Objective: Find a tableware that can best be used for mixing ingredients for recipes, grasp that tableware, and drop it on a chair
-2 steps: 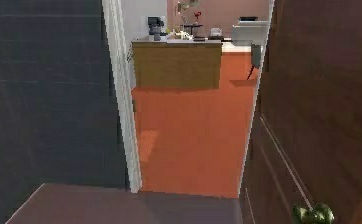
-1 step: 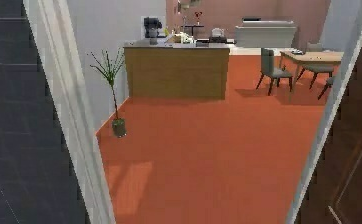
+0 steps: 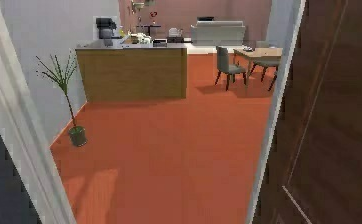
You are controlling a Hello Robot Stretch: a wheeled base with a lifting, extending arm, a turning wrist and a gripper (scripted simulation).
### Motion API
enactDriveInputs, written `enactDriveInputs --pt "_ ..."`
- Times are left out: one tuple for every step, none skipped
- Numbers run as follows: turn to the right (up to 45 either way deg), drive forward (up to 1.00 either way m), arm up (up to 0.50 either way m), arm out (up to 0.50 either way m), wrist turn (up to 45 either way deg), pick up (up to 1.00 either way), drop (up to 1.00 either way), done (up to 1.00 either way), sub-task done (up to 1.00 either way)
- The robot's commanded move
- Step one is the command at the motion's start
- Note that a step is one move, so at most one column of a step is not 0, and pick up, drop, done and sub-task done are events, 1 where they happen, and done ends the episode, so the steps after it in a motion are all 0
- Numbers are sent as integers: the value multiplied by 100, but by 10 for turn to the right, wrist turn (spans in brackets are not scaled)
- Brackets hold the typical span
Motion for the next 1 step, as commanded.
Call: enactDriveInputs --pt "0 90 0 0 0 0 0 0 0"
